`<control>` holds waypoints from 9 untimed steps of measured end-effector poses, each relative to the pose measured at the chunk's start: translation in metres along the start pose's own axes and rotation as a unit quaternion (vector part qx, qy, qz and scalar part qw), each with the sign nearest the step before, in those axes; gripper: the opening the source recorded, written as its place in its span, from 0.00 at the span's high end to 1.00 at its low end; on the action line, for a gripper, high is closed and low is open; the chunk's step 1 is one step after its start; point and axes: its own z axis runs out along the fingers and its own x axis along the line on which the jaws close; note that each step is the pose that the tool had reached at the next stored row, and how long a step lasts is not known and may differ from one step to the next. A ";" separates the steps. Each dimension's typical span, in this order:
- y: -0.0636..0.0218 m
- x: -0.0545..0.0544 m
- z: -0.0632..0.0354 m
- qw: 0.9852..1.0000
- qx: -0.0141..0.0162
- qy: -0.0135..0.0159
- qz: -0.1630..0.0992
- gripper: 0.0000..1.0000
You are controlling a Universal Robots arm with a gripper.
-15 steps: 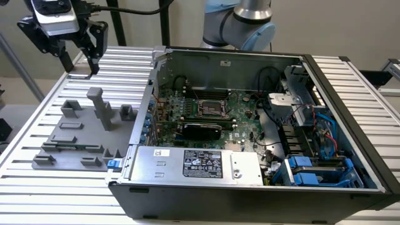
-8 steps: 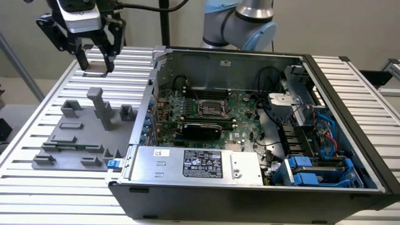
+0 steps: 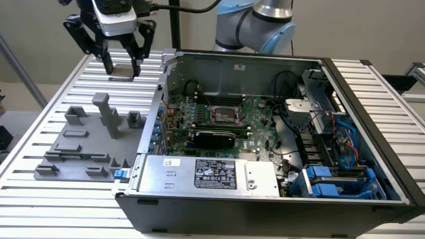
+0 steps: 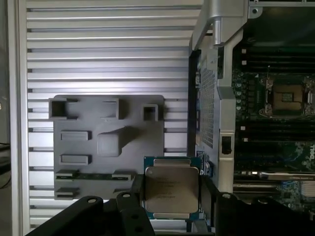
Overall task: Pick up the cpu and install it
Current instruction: 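Pick up the cpu and move it towards the insertion slot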
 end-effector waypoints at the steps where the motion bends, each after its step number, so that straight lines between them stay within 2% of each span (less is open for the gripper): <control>1: 0.0001 -0.004 -0.0001 1.000 -0.001 0.000 0.000 0.46; 5: 0.0003 -0.023 -0.0004 1.000 -0.005 0.000 0.000 0.46; 9: 0.0006 -0.041 -0.0007 1.000 -0.007 0.000 0.000 0.46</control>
